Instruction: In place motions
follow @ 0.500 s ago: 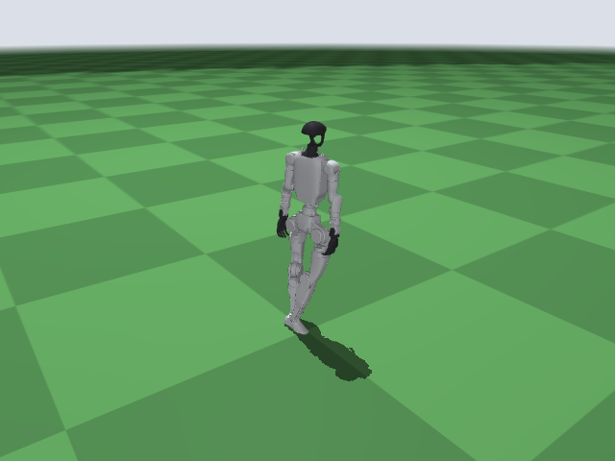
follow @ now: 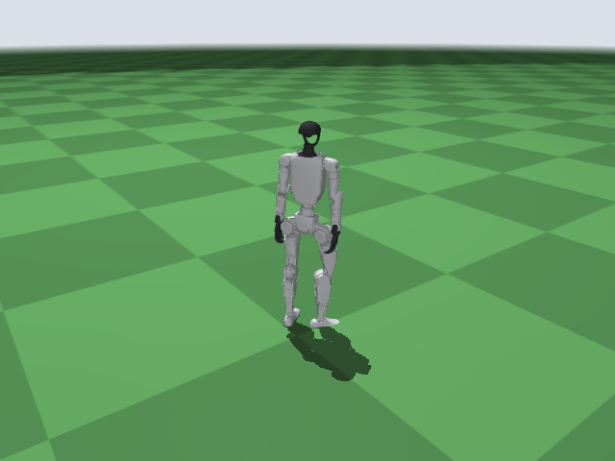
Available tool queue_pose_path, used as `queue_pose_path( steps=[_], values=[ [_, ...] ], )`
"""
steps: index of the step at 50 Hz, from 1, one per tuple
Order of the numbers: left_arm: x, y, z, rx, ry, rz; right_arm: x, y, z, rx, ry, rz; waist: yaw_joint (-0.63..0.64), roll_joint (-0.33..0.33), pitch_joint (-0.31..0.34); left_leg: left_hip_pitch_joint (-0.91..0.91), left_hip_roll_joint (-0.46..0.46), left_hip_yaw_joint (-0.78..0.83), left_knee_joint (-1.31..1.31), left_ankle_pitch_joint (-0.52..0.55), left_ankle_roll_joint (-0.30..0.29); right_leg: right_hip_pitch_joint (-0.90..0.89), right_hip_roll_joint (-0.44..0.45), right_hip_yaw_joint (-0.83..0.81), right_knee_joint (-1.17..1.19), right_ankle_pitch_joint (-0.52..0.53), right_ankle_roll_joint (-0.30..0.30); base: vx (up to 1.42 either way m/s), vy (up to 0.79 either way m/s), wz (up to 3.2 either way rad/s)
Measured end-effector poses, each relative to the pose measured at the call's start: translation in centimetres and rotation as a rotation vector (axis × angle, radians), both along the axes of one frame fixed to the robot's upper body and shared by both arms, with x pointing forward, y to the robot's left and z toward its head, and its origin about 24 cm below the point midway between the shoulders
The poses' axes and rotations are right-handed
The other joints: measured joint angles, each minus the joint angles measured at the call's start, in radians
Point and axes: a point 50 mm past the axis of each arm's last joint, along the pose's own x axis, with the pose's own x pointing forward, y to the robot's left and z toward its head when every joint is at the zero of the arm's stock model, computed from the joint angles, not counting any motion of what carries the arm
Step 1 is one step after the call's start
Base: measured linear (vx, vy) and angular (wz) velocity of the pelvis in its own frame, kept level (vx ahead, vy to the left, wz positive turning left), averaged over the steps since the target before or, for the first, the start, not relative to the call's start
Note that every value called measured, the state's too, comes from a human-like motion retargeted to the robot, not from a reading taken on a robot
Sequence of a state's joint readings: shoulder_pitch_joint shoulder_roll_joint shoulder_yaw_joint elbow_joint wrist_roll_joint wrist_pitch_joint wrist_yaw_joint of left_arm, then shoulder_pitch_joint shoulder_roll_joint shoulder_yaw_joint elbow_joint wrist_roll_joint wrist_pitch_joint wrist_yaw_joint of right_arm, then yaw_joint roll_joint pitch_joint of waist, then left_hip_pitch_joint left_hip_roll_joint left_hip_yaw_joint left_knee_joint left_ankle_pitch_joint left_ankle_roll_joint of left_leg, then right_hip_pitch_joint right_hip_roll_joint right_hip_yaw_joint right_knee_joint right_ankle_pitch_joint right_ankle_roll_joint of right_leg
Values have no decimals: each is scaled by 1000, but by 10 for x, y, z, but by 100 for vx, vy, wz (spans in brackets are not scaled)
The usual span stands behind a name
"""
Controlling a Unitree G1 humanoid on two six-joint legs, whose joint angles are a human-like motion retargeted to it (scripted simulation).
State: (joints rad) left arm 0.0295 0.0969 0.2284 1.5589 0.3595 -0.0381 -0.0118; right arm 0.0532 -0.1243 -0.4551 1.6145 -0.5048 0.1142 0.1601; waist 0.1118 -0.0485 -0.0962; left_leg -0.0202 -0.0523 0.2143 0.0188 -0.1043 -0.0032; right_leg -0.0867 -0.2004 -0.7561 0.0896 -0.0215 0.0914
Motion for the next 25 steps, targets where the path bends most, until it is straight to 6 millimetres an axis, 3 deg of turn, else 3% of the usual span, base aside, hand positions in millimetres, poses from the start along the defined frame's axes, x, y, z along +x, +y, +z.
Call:
queue_pose_path(
  steps=[6, 9, 18, 25],
  values=[
    [-15, 11, 2, -2, 45, -97, 14, -6, -1, 2, -46, 30, -74, 20, -42, 4, 2, -43, -11, 5, -6, 34, 39, -50, -42, -12, -11, 14, -7, 36],
    [-20, 7, 2, 8, 69, -32, 25, -6, -2, -1, -96, 19, -88, 27, -46, -6, 8, -56, -11, 10, -7, 34, 48, -65, -40, -21, -13, -6, -10, 25],
    [-1, 10, 1, 0, 7, -25, 33, -1, -3, 22, -121, 64, -93, 21, -42, -11, 17, -76, 3, 4, -19, 38, 60, -61, -30, -43, -24, 0, -9, 11],
    [10, 11, 1, 2, -27, -37, 33, 1, -4, 33, -124, 80, -110, -4, -21, -56, 26, -65, 128, -30, -41, 4, 8, -16, 15, -41, -14, -6, -5, -14]
  ],
)
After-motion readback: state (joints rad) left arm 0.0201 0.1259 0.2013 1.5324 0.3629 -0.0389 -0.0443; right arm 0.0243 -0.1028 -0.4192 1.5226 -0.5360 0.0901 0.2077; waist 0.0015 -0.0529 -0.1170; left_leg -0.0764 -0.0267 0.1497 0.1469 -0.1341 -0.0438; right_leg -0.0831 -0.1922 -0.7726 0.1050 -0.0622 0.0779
